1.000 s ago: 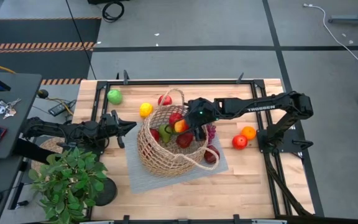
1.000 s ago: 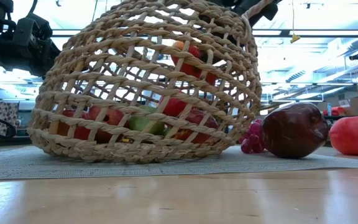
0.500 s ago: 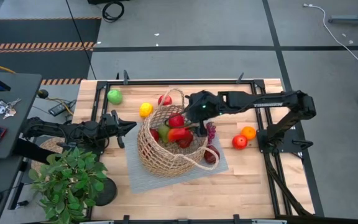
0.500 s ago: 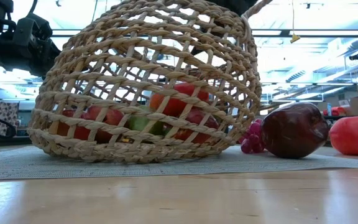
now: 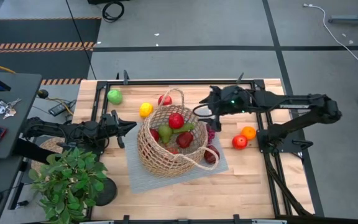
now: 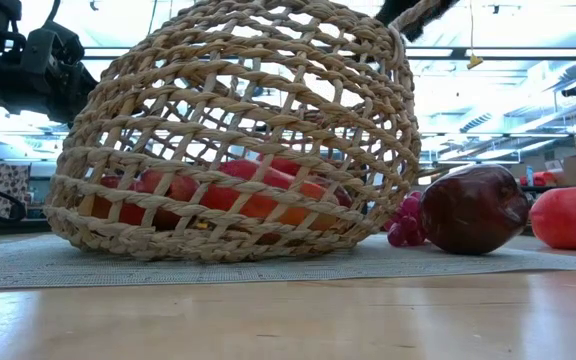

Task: Build produce basket
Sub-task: Put the red apple into the basket

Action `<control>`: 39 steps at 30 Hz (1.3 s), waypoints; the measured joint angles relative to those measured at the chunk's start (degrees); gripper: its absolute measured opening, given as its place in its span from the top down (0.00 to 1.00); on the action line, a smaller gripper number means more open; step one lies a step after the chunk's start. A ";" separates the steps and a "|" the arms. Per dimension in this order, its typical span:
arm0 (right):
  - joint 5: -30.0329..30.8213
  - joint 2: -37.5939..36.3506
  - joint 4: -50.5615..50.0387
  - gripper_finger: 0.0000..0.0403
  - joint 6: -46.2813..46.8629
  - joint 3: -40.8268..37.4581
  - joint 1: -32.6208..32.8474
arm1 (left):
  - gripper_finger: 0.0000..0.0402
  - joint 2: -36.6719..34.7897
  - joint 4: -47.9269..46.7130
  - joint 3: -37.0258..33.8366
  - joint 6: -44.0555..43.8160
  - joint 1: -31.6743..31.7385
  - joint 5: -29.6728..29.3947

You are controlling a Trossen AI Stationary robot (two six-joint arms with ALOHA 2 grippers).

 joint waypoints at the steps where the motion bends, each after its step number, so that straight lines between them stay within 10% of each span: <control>1: 1.12 -1.33 0.70 0.08 1.20 -1.98 0.23 | 0.91 -0.01 0.02 0.01 -0.02 0.00 -0.02; 16: 17.85 -16.86 -1.25 0.08 16.57 -16.59 12.07 | 0.90 0.00 0.02 0.01 -0.01 0.00 -0.02; 39: 12.81 -18.98 -5.11 0.08 37.64 -27.59 18.73 | 0.92 0.00 0.02 0.00 0.00 0.02 -0.02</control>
